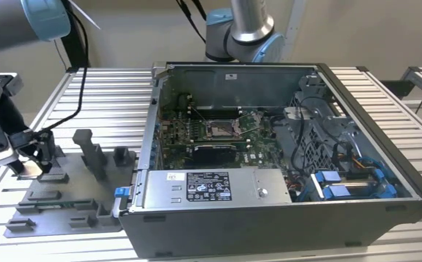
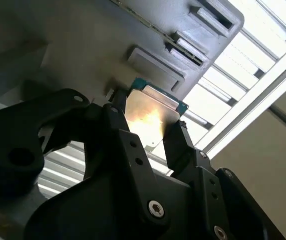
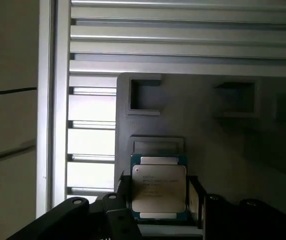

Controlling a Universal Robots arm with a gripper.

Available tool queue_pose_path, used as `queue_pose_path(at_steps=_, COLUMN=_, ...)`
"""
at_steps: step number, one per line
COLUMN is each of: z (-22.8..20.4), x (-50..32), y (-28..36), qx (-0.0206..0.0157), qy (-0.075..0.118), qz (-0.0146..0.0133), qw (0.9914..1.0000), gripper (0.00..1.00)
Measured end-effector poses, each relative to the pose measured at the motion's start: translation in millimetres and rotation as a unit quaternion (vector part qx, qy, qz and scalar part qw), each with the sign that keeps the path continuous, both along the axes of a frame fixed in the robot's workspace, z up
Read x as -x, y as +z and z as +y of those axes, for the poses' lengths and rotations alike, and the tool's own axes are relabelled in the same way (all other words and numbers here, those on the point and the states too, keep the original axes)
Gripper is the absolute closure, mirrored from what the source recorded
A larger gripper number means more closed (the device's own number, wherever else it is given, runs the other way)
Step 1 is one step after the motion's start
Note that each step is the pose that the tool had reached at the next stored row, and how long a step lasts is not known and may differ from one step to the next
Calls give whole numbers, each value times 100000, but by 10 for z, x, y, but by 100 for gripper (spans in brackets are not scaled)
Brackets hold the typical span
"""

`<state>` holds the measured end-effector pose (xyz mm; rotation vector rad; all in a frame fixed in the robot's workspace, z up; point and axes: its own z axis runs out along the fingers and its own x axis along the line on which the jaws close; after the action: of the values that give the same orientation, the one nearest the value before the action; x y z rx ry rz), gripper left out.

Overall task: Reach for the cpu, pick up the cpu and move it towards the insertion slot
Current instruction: 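Pick up the cpu and move it towards the insertion slot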

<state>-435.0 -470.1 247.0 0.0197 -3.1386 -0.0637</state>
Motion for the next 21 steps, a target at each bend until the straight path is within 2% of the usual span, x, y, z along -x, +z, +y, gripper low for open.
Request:
queue_pose_path(at_steps=14, z=0, x=-1, y=431, qx=0, qy=5, qz=5, qw=100000, gripper=100)
queue_pose_path(at_steps=21, z=0, x=0, y=608, qx=1, qy=3, qz=7, qw=100000, gripper=100)
